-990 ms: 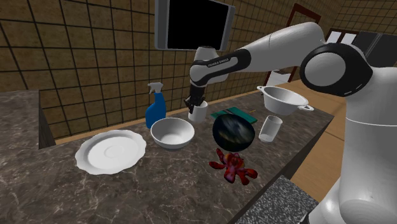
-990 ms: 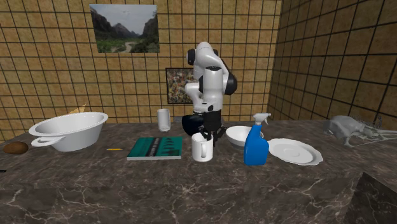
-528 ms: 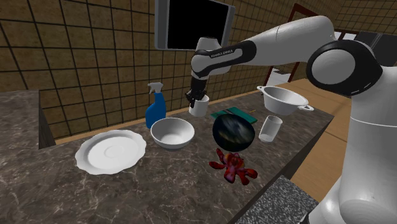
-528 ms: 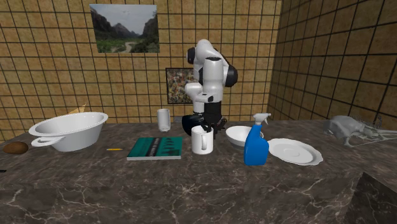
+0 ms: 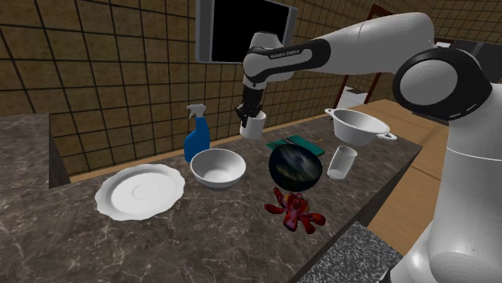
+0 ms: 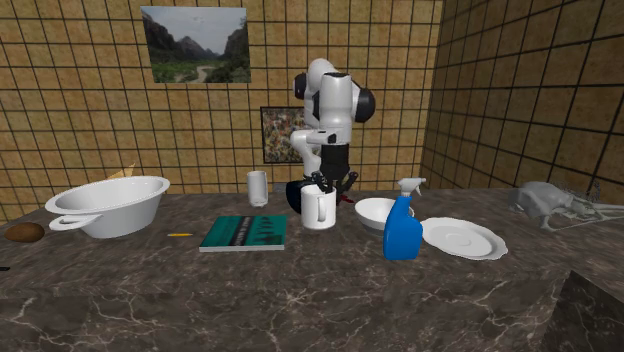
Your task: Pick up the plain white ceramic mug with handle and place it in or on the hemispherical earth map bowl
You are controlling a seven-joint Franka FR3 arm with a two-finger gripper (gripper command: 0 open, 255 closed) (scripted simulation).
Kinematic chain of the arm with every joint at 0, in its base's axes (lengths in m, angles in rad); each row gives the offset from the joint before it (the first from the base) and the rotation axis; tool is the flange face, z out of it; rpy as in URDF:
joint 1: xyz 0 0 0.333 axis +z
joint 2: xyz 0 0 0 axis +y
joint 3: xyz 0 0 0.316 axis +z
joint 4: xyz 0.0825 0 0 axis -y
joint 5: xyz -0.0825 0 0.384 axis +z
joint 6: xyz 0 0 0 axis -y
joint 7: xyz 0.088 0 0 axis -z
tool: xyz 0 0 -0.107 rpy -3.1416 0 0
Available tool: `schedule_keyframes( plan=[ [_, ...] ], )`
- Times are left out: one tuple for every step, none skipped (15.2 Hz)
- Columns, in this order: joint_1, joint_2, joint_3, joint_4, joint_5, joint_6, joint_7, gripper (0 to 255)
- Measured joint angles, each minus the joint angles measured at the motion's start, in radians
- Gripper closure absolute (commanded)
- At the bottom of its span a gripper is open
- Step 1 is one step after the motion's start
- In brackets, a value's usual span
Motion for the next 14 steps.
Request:
schedule_keyframes(
  plan=[
    [-0.001, -0.003, 0.000, 0.010, 0.000, -0.013, -0.001, 255],
    [0.000, -0.005, 0.000, 0.019, 0.000, -0.023, 0.000, 255],
    [0.000, -0.011, 0.000, 0.023, 0.000, -0.033, -0.001, 255],
    [-0.001, -0.014, -0.001, 0.029, 0.000, -0.043, -0.002, 255],
    [-0.001, -0.014, 0.000, 0.044, 0.000, -0.057, -0.001, 255],
    [-0.001, -0.012, 0.000, 0.058, 0.000, -0.070, -0.002, 255],
    [-0.001, -0.015, 0.000, 0.071, 0.000, -0.086, -0.001, 255],
    [0.000, -0.018, 0.000, 0.079, 0.000, -0.097, 0.000, 255],
    [-0.001, -0.018, 0.000, 0.091, 0.000, -0.110, -0.001, 255],
    [-0.001, -0.017, 0.000, 0.107, 0.000, -0.124, -0.001, 255],
    [-0.001, -0.017, -0.001, 0.122, 0.000, -0.139, -0.002, 255],
    [-0.001, -0.017, -0.001, 0.135, 0.000, -0.152, -0.002, 255],
    [-0.001, -0.014, -0.001, 0.152, 0.000, -0.166, -0.002, 255],
    [0.000, -0.019, 0.000, 0.158, 0.000, -0.178, -0.001, 255]
  ],
)
